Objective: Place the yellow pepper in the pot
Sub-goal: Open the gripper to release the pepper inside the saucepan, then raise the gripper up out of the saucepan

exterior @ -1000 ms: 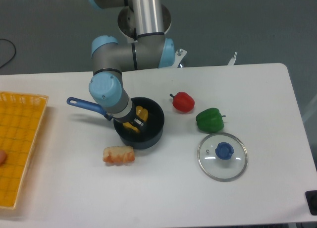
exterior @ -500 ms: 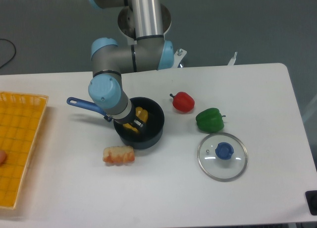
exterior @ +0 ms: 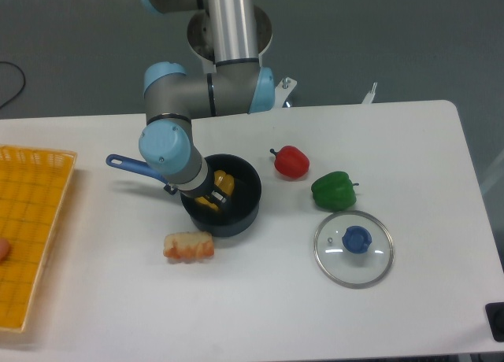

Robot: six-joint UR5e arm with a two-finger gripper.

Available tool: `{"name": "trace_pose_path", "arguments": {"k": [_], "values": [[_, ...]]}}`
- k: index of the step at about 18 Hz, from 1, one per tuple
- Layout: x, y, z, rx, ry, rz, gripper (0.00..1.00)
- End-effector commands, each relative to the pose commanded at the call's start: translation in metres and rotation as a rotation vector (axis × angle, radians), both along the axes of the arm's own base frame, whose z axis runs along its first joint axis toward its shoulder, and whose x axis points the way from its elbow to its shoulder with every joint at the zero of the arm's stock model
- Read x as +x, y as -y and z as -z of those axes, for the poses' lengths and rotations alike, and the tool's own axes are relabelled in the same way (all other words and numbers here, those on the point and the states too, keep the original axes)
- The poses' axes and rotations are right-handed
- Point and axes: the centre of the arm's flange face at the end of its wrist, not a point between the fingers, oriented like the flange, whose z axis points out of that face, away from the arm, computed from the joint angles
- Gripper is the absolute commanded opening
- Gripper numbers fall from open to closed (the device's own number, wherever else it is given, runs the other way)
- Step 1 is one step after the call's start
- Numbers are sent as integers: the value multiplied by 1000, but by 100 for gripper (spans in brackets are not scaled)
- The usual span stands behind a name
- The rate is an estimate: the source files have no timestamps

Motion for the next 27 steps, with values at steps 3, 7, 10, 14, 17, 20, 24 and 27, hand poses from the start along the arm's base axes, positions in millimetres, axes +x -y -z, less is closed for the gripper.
{"name": "trace_pose_path", "arguments": {"k": [3, 7, 10, 14, 17, 20, 24, 27], "values": [[2, -2, 4, 1, -17, 9, 65], [3, -2, 5, 2, -19, 11, 65], [3, -2, 7, -2, -17, 11, 68], [3, -2, 6, -1, -17, 14, 77], [-2, -3, -1, 12, -26, 5, 100], [-6, -3, -5, 14, -31, 5, 100], [-6, -4, -6, 17, -31, 4, 100], [-13, -5, -13, 24, -32, -2, 100]]}}
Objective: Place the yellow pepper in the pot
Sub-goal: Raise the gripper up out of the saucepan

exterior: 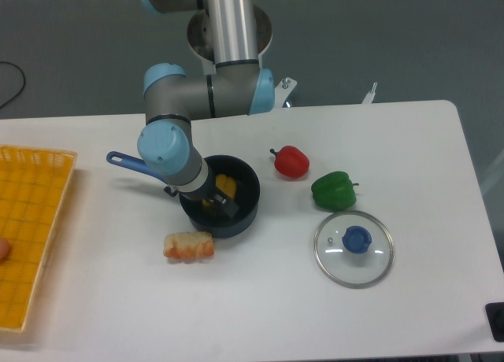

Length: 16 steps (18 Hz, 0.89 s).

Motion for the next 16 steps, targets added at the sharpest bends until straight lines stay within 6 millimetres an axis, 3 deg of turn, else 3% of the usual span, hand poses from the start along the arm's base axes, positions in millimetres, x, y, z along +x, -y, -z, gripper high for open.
{"name": "trace_pose_path", "arguments": {"k": [3, 9, 12, 16], "values": [[-12, -1, -31, 51, -30, -13, 100], [-45, -11, -73, 124, -73, -48, 100], [-59, 2, -101, 148, -85, -72, 100], [-77, 10, -110, 153, -90, -58, 100]]}}
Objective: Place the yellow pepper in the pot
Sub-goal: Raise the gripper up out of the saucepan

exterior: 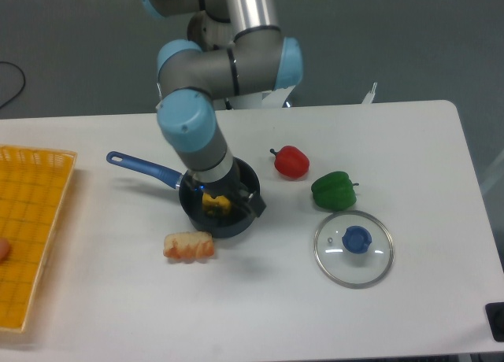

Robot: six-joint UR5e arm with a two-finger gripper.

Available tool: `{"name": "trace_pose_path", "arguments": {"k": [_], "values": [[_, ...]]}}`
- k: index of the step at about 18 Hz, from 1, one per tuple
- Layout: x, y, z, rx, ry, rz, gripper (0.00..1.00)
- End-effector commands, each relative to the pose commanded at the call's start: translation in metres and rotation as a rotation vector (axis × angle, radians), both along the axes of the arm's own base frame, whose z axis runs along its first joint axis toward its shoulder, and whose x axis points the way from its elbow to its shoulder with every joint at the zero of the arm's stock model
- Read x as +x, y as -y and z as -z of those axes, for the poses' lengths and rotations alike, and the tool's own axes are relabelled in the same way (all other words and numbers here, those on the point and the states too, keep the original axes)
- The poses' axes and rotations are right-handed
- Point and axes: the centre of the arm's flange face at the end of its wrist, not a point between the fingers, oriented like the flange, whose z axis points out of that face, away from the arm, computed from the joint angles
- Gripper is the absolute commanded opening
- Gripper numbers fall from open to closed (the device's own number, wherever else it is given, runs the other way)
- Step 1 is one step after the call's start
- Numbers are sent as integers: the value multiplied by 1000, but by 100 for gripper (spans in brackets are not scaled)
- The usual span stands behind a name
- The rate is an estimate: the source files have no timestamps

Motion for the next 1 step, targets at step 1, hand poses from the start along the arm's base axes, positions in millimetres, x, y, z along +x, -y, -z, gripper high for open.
{"name": "trace_pose_path", "arguments": {"k": [1], "values": [[-5, 3, -3, 3, -4, -2, 100]]}}
